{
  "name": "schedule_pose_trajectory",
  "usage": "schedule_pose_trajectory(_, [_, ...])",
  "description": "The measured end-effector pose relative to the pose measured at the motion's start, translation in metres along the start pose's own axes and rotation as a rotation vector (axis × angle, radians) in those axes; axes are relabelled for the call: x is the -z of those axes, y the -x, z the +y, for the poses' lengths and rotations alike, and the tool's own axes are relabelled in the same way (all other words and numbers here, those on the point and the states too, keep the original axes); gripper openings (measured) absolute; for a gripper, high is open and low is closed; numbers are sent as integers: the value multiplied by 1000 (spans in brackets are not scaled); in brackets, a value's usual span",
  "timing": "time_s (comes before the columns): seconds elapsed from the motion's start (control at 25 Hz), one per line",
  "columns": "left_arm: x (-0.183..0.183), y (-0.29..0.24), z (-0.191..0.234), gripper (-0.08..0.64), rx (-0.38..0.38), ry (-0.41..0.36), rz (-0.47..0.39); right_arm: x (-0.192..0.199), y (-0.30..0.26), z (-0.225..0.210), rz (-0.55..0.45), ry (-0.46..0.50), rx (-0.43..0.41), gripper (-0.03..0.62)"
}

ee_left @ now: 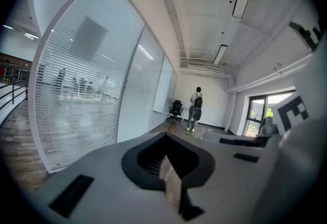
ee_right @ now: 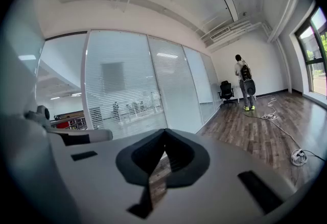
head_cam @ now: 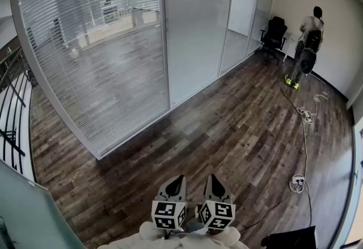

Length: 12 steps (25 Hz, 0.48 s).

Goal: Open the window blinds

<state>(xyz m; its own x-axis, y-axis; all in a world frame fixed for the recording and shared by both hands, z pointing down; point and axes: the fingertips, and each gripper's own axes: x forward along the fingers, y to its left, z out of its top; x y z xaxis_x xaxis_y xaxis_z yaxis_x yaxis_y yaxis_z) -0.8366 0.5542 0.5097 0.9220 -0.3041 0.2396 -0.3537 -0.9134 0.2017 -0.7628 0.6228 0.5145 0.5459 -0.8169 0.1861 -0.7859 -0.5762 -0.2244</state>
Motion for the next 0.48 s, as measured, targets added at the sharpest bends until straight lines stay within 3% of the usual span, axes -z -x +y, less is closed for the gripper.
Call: schedule_pose_trajectory(0.48, [-37,-143,3,0,10,-27,-8,-47,-120,-72,-28,5,-2,14])
